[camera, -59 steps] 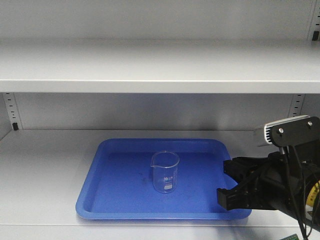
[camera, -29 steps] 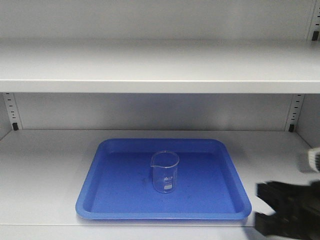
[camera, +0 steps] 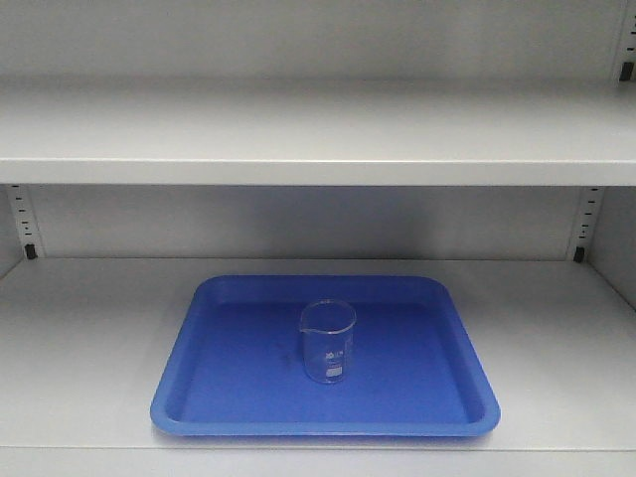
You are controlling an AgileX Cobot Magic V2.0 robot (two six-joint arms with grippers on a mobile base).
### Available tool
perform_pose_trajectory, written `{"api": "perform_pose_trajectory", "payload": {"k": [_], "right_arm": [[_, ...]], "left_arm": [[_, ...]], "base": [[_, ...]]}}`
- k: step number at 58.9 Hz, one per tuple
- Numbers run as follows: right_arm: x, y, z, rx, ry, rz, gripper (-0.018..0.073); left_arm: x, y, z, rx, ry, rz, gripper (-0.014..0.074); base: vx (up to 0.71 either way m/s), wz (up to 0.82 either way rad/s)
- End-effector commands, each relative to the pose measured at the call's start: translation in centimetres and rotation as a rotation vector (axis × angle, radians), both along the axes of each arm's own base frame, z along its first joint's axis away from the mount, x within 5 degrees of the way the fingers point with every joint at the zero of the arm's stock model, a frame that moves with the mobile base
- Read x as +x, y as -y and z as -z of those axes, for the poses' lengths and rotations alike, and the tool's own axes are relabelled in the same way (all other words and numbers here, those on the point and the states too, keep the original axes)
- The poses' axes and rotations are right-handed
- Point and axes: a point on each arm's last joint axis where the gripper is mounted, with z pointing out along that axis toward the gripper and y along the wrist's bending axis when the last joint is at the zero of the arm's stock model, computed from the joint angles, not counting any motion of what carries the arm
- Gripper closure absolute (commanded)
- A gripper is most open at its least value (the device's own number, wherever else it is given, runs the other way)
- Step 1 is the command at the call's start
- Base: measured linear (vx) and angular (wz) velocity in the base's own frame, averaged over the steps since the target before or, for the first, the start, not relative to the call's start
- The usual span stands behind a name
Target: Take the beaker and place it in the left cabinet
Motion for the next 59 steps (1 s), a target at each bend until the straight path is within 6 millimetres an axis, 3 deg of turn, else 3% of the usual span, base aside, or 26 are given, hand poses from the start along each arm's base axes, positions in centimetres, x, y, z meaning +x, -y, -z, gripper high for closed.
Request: {"api": "perform_pose_trajectory", "payload": {"k": [1, 10, 16, 59], "right_arm": [[-1.6, 0.3, 0.3, 0.032, 0.159, 0.013, 0.0568], [-3.4, 0.8, 4.3, 0.114, 0.243, 0.069, 0.0568], [-3.1, 1.1, 5.1, 0.105, 0.127, 0.132, 0.0568], [-3.3, 1.4, 5.0, 0.065, 0.149, 0.178, 0.0568]], "left_arm": [[-0.1, 0.0, -0.2, -0.015, 0.076, 0.004, 0.0595], [-0.1, 0.0, -0.2, -0.015, 0.076, 0.004, 0.0595], [-0.1, 0.0, -0.2, -0.015, 0.076, 0.004, 0.0595], [-0.1, 0.0, -0.2, -0.015, 0.076, 0.004, 0.0595]], "base": [[0.00, 0.00], [0.00, 0.00], [0.00, 0.00], [0.00, 0.00]]}}
